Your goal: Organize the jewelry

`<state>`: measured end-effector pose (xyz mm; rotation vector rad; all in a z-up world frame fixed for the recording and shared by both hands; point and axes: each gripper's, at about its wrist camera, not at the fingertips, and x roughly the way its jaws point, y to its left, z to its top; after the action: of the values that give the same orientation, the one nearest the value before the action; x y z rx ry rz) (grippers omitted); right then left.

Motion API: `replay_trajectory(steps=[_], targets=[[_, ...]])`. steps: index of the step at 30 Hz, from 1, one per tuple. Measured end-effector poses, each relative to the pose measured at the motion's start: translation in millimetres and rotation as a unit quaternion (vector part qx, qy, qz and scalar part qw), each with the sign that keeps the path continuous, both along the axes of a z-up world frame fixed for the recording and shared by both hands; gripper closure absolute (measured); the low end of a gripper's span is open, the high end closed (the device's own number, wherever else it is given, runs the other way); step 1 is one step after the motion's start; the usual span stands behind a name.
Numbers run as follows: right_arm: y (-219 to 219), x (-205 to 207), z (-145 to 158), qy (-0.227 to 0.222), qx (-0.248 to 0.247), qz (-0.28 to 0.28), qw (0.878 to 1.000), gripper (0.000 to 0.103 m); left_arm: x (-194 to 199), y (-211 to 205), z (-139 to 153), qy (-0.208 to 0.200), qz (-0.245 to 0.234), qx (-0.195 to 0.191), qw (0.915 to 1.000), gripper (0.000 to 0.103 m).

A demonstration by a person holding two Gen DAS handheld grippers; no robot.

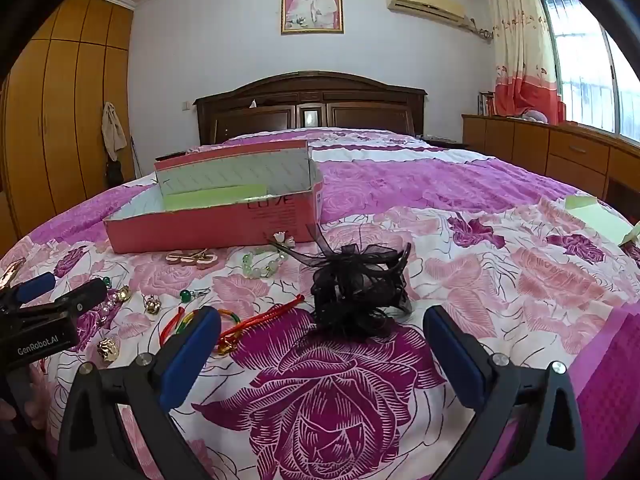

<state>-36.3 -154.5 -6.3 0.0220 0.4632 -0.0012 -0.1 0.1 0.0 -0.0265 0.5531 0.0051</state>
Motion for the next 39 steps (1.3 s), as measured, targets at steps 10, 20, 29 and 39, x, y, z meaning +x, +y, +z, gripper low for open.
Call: replay_trajectory(steps=[10,20,29,39], targets=[[-0.5,-0.5,0.1,0.001,-0.002,0.0,1.0,0.0,-0.1,-0.1,0.2,0.0,0.0,0.004,1.0,0.005],[0.0,-0.7,0.4,0.002,-0.003,0.0,1.0,0.0,-0.1,-0.1,0.2,0.0,0.0,0.004,1.0,0.005],[0.7,-0.4,1.6,0.001,-0.005,0.002,1.0,0.0,-0.2,-0.1,0.2,-0.001,0.0,0.005,1.0,0.005],[1.0,-0.5,1.4,0.0,-0.006,0.001,1.0,0.0,-0.1,0.0,0.2,-0.001,0.0,0.005,1.0,0.005]])
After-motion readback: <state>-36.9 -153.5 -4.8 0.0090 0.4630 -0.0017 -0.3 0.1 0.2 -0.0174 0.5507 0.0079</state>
